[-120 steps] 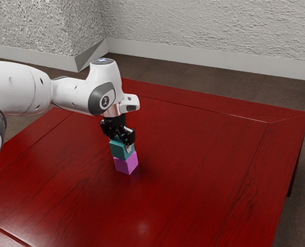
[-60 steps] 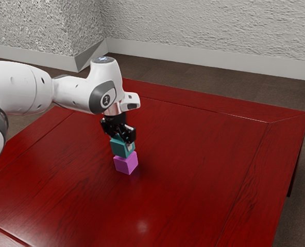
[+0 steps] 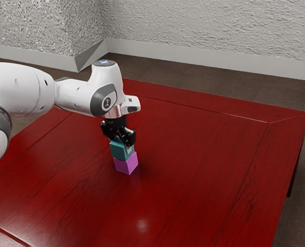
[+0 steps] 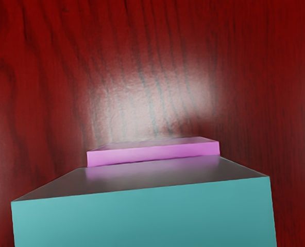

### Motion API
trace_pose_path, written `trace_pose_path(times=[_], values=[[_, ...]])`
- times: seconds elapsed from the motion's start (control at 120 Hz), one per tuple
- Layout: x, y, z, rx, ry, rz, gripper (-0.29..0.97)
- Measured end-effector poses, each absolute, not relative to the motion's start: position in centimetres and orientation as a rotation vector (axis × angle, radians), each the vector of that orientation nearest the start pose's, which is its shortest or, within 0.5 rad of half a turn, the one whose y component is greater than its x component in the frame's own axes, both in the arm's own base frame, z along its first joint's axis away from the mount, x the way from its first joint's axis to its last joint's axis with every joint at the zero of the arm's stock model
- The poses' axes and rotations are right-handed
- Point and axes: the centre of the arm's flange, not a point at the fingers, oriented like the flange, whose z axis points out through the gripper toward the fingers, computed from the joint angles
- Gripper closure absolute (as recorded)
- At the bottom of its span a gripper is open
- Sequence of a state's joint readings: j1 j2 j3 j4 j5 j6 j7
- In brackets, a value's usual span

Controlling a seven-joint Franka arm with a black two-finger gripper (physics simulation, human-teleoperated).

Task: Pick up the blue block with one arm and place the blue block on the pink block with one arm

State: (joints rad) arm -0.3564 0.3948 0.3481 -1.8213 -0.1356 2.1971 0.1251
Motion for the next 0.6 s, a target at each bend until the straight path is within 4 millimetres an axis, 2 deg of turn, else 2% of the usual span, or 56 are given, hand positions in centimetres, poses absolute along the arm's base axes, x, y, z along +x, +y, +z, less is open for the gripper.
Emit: trace_pose_path(times=[0.233,0.458,0.533,0.6], values=[[64.0,-2.8,33.8,-3.125,0.134,-0.020,0.10],[64.2,-3.1,42.4,-3.154,0.161,-0.132,0.03],[64.0,-3.0,44.2,-3.163,0.168,-0.102,0.02],[63.6,-3.2,44.6,-3.169,0.177,-0.051,0.02]])
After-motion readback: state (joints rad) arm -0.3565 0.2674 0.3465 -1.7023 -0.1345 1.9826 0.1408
